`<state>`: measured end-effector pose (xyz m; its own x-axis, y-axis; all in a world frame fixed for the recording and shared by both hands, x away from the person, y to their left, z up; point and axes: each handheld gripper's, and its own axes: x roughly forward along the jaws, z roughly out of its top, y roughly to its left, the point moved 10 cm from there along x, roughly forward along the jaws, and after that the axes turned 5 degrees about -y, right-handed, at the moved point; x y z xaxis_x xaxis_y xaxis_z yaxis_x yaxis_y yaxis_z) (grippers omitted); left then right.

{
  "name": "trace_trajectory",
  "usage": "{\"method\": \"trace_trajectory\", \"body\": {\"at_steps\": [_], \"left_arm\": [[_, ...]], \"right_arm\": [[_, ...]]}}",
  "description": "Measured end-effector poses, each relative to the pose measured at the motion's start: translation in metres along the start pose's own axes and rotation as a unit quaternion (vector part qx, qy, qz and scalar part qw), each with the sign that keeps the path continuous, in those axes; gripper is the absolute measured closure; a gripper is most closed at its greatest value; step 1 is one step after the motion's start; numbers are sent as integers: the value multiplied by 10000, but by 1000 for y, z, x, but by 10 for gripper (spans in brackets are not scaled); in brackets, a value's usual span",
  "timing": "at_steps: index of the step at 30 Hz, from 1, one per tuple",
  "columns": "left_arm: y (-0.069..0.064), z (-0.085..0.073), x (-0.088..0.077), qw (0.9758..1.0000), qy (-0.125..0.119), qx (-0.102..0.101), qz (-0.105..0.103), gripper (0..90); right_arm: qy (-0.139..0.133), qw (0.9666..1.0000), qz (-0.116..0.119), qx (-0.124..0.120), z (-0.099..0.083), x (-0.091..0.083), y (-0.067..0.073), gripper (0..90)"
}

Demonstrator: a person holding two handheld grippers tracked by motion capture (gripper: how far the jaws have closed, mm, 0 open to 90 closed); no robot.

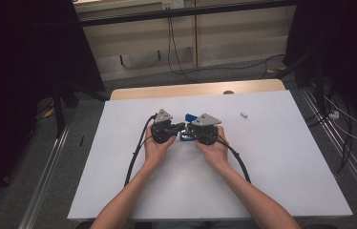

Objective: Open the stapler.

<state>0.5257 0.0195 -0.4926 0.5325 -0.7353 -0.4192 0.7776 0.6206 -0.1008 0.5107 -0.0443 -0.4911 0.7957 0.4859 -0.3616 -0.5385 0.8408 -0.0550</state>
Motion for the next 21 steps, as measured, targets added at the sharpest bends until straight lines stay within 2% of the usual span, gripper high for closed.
{"method": "trace_trajectory", "body": {"at_steps": [6,8,11,21], "left_arm": [[0,-2,1,10000,3,-22,-10,900],[1,-2,1,9999,-16,-117,-31,900],[0,-2,1,10000,0,-2,12,900],[2,-4,2,10000,56,36,2,900]], "right_arm": [[-47,10000,-31,-3,4,4,1,900],[-49,10000,-34,-24,5,5,1,900],[-32,10000,-45,-22,4,6,1,900],[-102,9998,-143,-15,9,5,-4,900]]}}
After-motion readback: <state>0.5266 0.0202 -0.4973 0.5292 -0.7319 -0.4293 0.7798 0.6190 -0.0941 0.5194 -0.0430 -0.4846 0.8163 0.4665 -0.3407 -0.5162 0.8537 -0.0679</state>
